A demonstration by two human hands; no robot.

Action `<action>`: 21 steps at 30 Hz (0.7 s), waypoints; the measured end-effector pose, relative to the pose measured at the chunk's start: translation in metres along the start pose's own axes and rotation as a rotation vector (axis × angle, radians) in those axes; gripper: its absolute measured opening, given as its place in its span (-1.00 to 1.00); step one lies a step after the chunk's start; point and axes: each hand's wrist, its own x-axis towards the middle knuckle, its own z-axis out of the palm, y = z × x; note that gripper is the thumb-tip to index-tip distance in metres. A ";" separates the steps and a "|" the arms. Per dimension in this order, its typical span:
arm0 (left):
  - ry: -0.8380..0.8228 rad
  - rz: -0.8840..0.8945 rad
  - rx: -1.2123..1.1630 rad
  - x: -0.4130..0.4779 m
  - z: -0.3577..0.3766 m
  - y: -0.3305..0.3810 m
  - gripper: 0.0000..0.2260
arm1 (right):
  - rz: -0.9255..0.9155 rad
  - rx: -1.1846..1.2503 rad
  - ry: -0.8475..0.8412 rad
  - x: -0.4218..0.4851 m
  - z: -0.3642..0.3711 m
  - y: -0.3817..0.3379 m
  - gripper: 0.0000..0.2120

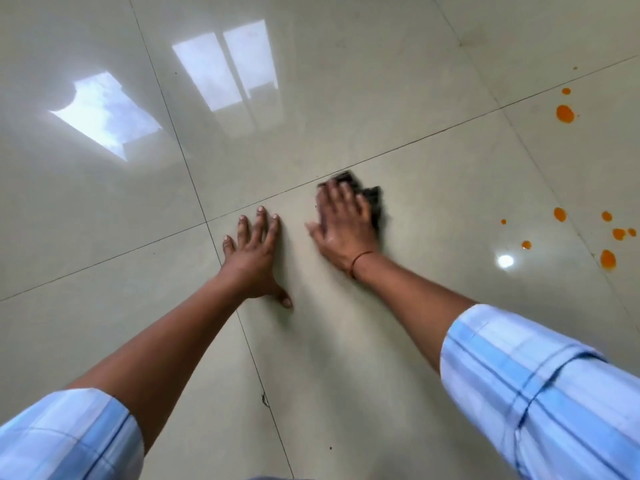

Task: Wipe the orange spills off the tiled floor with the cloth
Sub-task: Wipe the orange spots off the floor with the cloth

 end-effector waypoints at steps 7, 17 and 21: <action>-0.019 -0.007 -0.029 0.002 -0.002 0.001 0.49 | -0.156 -0.060 -0.005 -0.074 0.003 0.052 -0.36; -0.045 -0.005 0.003 0.010 0.002 -0.002 0.52 | -0.339 -0.100 -0.077 -0.025 0.005 0.012 -0.36; -0.056 -0.033 0.032 0.011 0.000 0.000 0.53 | -0.067 -0.094 -0.033 -0.013 -0.014 0.059 -0.38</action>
